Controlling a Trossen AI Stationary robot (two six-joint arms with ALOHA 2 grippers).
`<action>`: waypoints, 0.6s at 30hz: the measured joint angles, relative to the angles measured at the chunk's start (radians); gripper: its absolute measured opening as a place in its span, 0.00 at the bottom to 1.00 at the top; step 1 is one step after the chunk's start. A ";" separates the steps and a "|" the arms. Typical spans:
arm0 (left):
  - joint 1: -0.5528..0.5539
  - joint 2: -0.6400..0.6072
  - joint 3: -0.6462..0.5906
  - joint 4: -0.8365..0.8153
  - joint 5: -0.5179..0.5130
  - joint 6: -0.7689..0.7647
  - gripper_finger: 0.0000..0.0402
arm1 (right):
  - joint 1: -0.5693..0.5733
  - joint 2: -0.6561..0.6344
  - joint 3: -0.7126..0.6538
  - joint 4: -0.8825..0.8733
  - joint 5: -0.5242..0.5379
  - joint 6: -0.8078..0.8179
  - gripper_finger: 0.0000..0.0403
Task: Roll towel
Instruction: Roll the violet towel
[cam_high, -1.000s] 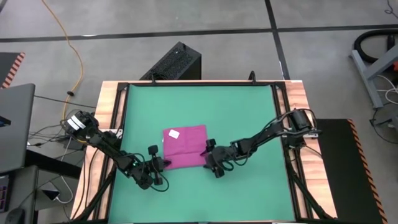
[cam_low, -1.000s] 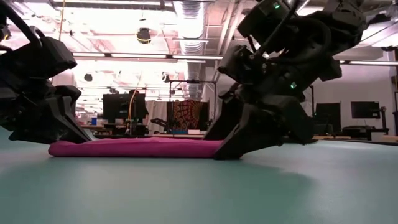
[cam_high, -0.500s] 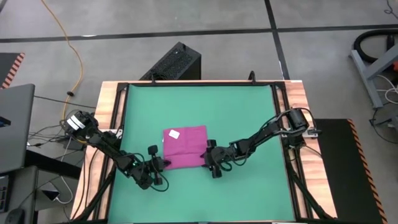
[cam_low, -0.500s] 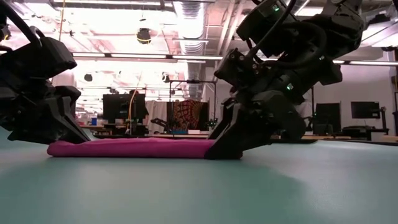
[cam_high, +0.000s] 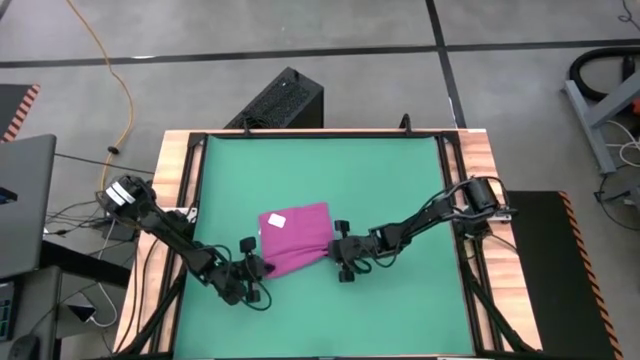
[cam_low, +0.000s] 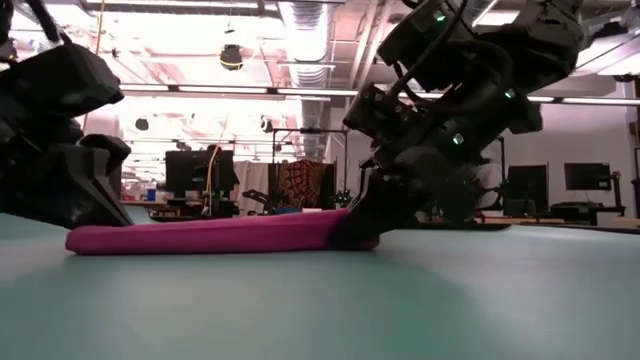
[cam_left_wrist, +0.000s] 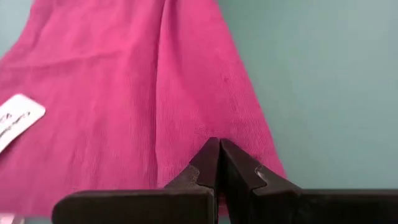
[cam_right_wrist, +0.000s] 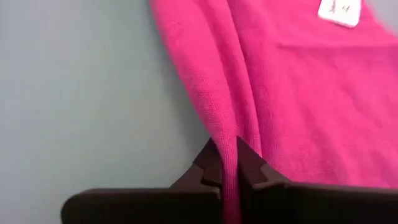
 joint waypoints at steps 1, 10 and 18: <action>0.000 -0.016 0.003 0.000 0.005 0.000 0.00 | -0.001 -0.016 -0.001 -0.019 -0.035 0.020 0.05; -0.001 -0.134 0.007 0.002 -0.012 0.067 0.00 | -0.072 -0.137 -0.006 -0.207 -0.363 0.209 0.05; 0.037 -0.143 0.008 0.054 -0.118 0.281 0.00 | -0.166 -0.176 -0.010 -0.234 -0.679 0.350 0.05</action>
